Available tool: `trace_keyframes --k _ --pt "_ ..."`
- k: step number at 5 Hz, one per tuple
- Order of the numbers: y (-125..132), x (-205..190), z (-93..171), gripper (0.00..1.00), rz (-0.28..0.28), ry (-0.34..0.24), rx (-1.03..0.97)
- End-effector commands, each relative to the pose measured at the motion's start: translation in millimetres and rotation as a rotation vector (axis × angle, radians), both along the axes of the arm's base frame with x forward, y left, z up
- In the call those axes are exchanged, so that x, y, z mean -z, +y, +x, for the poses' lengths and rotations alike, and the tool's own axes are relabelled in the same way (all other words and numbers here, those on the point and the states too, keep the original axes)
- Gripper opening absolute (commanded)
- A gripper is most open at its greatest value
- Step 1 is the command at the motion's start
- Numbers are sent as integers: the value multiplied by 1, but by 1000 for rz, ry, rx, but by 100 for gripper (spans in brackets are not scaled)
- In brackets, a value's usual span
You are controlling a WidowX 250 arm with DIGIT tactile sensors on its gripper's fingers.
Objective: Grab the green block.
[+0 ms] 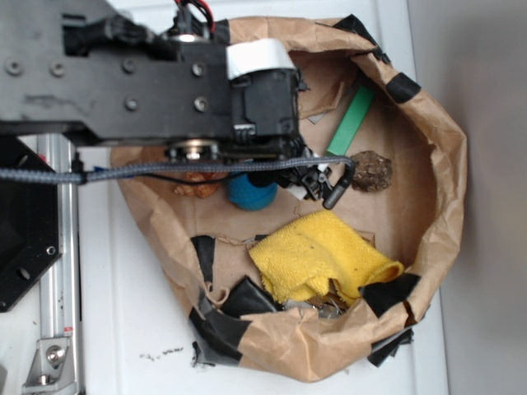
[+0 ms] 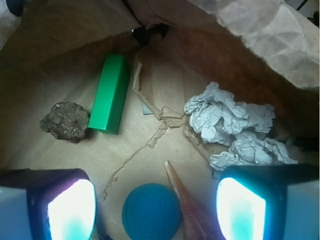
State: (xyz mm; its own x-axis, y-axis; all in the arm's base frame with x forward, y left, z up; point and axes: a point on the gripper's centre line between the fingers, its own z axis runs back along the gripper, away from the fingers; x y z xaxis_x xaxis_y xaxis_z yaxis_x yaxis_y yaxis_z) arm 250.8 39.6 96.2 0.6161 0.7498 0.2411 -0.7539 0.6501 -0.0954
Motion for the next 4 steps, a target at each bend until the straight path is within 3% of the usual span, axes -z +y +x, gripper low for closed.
trace_keyframes --k 1,4 --pt "19 4 20 100 63 -47 -25" --pt "39 23 58 100 92 -31 -72"
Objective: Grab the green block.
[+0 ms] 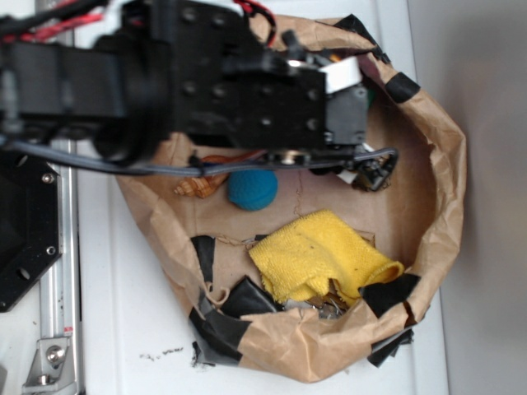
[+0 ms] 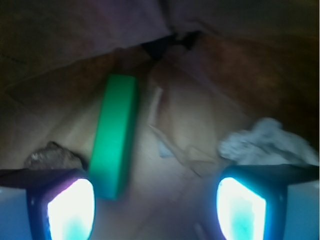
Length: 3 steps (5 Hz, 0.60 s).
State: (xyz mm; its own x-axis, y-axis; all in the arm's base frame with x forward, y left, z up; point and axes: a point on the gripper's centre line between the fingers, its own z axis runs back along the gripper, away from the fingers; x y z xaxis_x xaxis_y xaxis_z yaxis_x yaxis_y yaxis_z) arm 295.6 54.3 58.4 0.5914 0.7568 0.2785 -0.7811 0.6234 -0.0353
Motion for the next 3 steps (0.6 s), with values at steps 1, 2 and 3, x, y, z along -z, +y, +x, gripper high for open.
trace_keyframes --k 1,2,3 --pt "24 -10 20 100 37 -46 -23" --pt "20 -7 22 100 47 -36 -14" --pt "17 0 23 100 54 -20 -14"
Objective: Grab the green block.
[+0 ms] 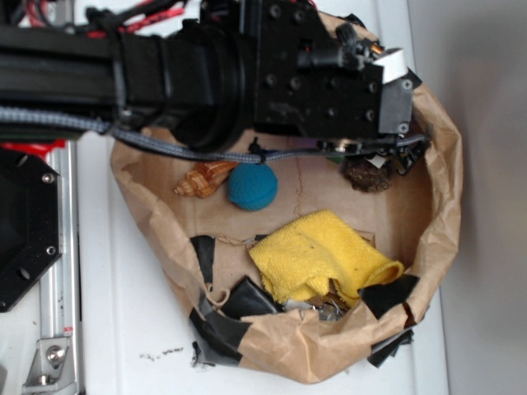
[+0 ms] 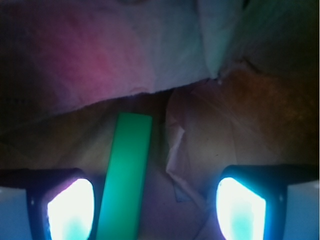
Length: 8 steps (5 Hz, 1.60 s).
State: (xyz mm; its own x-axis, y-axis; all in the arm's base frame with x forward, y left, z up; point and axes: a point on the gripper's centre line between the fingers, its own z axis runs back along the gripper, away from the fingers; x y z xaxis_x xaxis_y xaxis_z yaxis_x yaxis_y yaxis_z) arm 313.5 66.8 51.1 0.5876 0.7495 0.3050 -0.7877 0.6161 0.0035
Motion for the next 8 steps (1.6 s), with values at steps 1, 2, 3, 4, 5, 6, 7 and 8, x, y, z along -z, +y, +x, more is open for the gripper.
trace_keyframes --k 1,2,3,4,5,6,7,8 --pt "2 -4 7 100 34 -53 -14" --pt "-5 16 8 100 37 -25 -31" --pt "-20 16 2 0 19 -5 7" --pt "-29 -10 -5 0 -6 -39 93" --pt "-33 -57 -16 0 -43 -104 277" --pt "-29 -101 -27 0 -40 -194 514" --pt "-39 -123 -32 0 29 -98 597" --pt "-42 -116 -30 0 -56 -42 784"
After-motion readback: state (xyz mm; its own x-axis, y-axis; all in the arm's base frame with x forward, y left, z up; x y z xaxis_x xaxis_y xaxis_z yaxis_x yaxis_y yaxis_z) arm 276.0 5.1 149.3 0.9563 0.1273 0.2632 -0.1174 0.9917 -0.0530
